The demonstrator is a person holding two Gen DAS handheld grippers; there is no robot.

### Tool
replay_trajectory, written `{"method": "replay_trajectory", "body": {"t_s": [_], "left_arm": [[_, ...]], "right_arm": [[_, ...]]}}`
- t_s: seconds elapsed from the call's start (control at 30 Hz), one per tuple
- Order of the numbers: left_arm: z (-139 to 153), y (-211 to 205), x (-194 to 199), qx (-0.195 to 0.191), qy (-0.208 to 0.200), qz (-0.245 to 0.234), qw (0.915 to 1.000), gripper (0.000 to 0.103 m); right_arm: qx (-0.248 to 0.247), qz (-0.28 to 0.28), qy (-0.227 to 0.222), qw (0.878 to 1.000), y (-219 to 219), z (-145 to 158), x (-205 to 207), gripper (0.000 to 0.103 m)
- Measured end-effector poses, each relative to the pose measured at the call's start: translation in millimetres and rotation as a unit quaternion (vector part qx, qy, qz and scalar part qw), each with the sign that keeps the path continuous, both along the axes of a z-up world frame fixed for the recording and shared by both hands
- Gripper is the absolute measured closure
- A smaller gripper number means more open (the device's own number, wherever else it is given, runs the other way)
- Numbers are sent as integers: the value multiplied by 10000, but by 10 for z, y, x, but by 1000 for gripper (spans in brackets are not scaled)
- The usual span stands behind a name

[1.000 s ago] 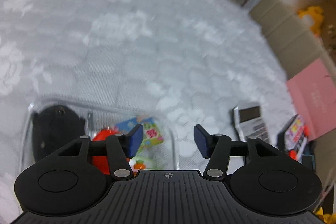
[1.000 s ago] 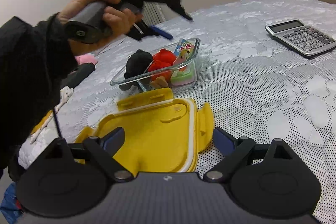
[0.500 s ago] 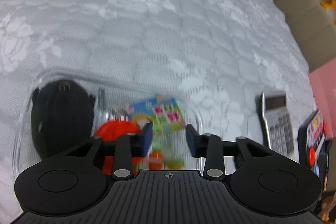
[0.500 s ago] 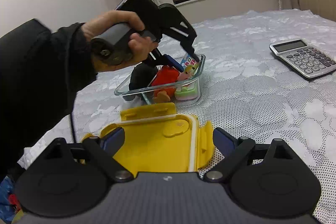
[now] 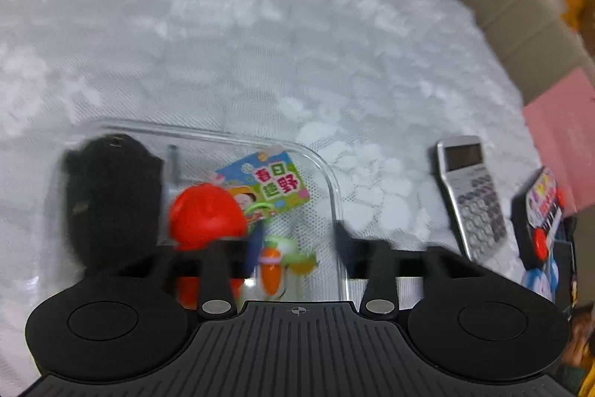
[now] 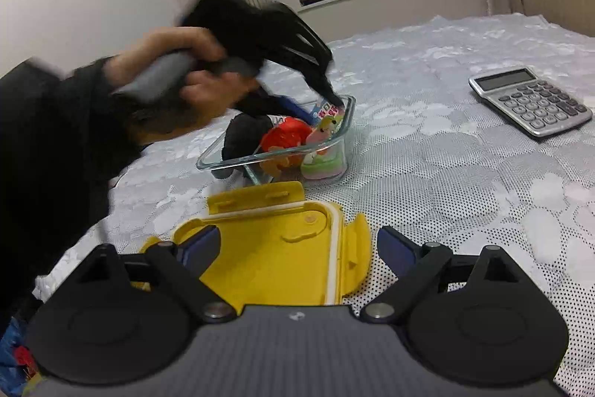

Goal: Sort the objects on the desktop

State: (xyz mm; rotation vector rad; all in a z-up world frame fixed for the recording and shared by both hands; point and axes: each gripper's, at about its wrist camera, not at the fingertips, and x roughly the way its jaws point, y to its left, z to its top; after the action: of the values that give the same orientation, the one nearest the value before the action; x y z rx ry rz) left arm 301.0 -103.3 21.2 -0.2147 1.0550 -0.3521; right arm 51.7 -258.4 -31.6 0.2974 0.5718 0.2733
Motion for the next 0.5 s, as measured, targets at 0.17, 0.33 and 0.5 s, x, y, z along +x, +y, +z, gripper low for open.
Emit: {"method": "replay_trajectory", "body": {"t_s": [0.17, 0.33, 0.5], "left_arm": [[142, 342, -734, 465, -475, -205, 9976, 42], [128, 748, -1436, 600, -885, -181, 9941, 9], [62, 938, -1742, 620, -1112, -47, 9918, 9]], "right_arm": [[-64, -104, 94, 9999, 48, -14, 32, 11], [-652, -415, -478, 9959, 96, 242, 127, 14], [-500, -170, -263, 9983, 58, 782, 812, 44]]}}
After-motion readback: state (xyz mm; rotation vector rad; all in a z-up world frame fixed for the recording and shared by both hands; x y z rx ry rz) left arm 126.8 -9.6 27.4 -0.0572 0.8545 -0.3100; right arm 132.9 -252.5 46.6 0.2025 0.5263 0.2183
